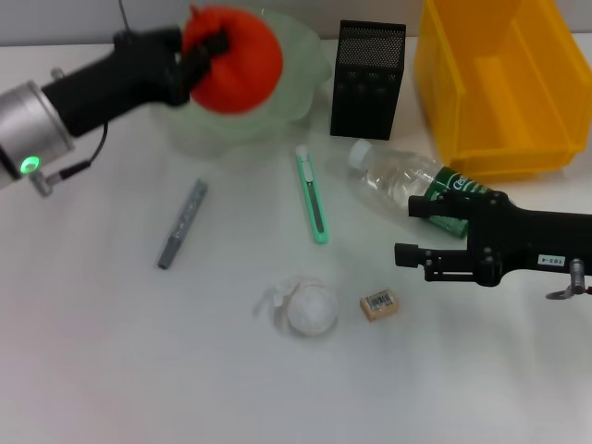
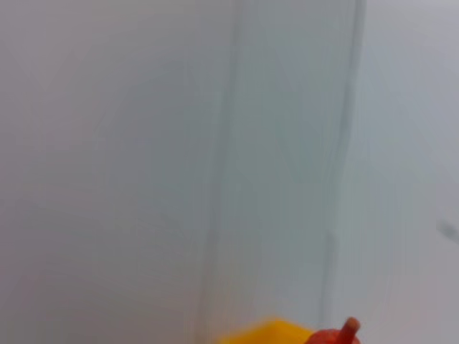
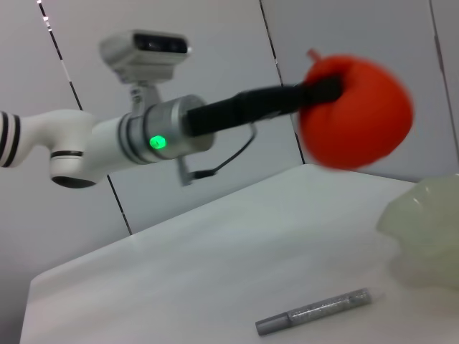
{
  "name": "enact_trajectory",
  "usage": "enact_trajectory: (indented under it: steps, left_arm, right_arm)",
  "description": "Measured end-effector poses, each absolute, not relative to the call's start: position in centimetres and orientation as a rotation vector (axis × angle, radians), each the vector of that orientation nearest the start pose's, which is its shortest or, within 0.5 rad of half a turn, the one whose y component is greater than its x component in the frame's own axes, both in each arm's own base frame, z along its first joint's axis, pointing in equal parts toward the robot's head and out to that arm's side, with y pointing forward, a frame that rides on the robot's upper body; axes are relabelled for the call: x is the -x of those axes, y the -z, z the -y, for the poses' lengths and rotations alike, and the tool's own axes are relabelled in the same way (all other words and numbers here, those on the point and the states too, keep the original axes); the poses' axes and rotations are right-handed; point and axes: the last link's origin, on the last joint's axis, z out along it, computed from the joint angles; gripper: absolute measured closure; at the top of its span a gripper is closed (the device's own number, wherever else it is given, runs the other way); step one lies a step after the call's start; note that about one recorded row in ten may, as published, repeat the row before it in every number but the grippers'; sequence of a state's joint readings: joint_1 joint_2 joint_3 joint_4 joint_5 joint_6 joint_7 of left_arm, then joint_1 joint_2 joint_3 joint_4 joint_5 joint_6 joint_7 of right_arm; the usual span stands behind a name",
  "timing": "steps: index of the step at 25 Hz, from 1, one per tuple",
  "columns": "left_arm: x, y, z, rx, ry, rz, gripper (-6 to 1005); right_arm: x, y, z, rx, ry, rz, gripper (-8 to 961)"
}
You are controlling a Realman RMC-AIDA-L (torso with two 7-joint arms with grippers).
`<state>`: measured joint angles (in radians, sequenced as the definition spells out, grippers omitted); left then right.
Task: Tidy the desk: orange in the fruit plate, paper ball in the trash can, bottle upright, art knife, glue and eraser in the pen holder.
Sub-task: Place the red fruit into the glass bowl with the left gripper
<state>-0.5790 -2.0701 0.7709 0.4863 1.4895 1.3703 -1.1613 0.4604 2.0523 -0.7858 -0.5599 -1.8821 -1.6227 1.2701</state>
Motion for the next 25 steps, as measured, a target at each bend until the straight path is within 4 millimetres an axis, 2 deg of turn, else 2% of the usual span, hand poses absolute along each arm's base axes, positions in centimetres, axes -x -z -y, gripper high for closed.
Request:
enact_trajectory:
  steps: [4,5,7,13,17,25]
  left_arm:
    - [23.2,-0.8,-40.0,2.190,1.021,0.569,867]
    - [23.2,-0.8,-40.0,2.190,1.021,0.569,871]
    - [23.3,0.1,-41.6,2.142,0.921,0.586,879]
    - [22.9,1.8,-43.7,2.108,0.769,0.598,913]
    - [22.9,2.3,-44.1,2.093,0.726,0.592,916]
    - [23.0,2.4,-44.2,2.088,0.713,0.598,634]
  right_arm:
    - [-27.2,1.3,-29.8,2.780,-0.822,-0.601,158]
    - [-27.2,1.3,-29.8,2.781,-0.823,-0.602,158]
    - [-27.1,1.4,-29.8,2.781,-0.826,-0.603,158]
    - [-27.1,1.5,-29.7,2.785,-0.827,-0.605,158]
    - [-27.1,1.6,-29.7,2.786,-0.828,-0.605,158]
    - [-27.0,1.6,-29.7,2.787,-0.828,-0.603,159]
